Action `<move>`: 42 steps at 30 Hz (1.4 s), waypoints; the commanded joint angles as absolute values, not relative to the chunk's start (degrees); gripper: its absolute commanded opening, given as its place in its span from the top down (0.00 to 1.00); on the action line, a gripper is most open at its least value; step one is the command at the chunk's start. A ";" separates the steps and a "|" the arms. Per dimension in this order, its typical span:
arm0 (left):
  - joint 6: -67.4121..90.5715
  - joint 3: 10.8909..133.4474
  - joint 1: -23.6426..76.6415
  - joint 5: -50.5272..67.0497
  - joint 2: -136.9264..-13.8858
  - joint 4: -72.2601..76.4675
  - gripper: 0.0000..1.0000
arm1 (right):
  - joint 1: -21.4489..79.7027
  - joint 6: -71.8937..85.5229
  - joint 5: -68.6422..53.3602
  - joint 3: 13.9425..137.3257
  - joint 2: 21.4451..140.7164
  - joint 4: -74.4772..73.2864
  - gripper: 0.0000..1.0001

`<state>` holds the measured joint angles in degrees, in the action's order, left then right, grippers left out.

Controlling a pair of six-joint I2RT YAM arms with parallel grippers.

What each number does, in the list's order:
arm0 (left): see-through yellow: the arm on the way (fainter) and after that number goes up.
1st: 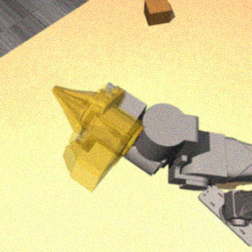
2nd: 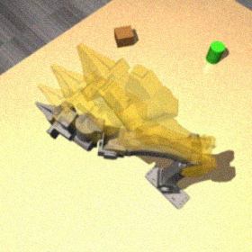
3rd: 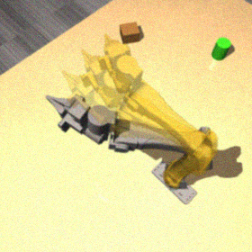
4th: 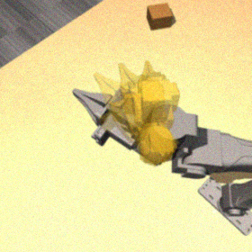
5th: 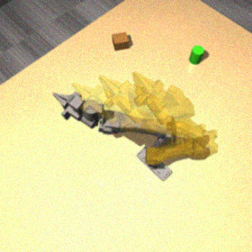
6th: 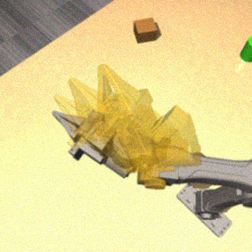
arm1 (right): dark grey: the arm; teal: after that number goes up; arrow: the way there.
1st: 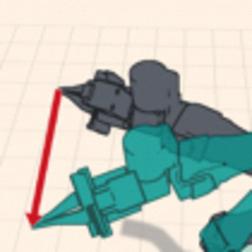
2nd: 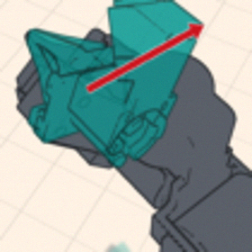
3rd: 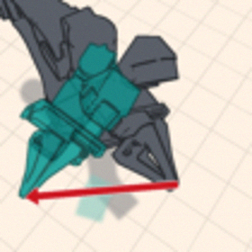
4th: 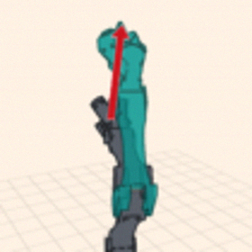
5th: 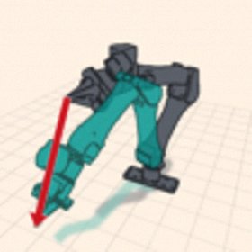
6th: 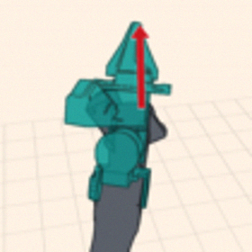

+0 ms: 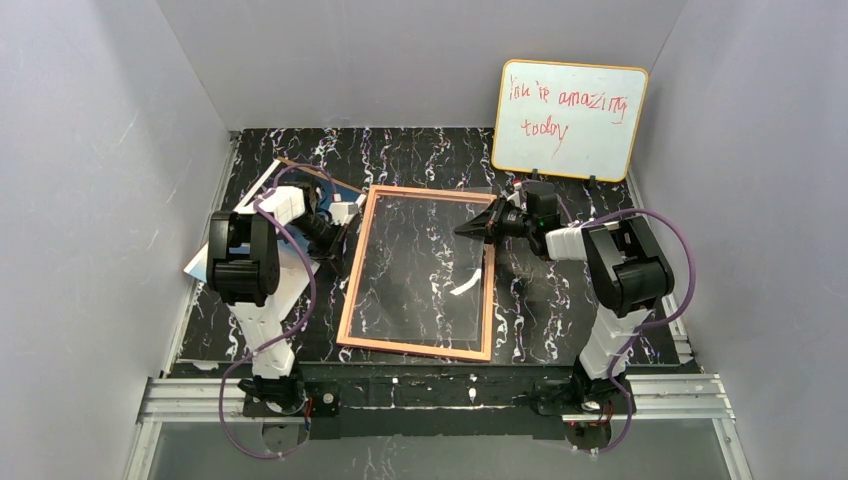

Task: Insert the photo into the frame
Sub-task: Place the photo frame item in the photo frame.

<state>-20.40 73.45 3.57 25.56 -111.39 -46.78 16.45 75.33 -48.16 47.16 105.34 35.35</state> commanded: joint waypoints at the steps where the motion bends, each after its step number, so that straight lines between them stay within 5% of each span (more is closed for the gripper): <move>1: -21.19 71.83 4.71 25.49 -111.91 -47.12 1.00 | 16.18 73.12 -48.71 50.47 105.21 35.41 0.99; 26: -20.74 71.69 7.21 24.69 -113.29 -46.45 1.00 | 16.20 66.67 -46.76 52.00 102.27 30.89 0.99; 42: -20.85 71.84 7.38 24.63 -113.52 -46.58 1.00 | 16.47 70.62 -49.37 49.43 101.34 42.29 0.99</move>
